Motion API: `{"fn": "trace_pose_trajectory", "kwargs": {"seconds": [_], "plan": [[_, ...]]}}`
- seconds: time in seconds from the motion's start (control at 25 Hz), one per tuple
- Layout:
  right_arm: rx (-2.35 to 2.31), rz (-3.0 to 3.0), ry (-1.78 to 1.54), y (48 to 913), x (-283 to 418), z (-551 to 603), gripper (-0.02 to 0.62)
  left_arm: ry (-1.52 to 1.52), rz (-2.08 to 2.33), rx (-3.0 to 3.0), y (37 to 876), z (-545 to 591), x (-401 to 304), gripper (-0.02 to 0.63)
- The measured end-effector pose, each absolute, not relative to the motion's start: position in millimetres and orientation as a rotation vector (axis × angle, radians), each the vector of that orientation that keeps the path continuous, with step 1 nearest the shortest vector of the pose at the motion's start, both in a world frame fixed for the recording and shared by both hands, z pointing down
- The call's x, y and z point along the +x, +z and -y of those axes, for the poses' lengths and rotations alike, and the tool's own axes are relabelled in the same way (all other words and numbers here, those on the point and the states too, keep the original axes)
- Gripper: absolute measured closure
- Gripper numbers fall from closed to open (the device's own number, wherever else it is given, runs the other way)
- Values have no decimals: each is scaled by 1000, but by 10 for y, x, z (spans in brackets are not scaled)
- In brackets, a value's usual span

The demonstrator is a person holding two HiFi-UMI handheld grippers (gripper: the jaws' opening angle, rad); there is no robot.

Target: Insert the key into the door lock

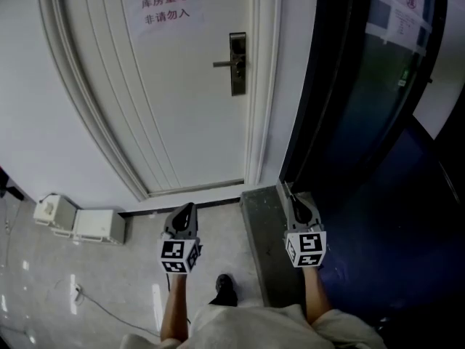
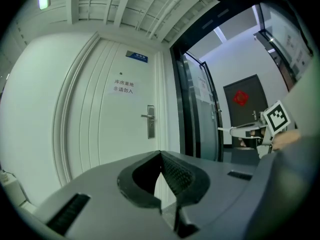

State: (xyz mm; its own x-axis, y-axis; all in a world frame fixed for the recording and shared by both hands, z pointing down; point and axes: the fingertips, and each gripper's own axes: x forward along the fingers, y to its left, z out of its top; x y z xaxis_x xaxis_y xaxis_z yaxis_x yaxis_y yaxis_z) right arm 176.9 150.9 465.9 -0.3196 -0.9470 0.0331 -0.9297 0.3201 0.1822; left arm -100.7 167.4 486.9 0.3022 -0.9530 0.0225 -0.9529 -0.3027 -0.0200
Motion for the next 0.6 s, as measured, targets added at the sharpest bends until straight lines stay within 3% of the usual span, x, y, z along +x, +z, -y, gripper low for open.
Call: {"fn": "trace_pose_trajectory", "kwargs": {"seconds": [0.6], "plan": [[1818, 2397, -221, 4348, 1087, 203, 566, -23, -1781, -2577, 4616, 143, -1674, 589]]}}
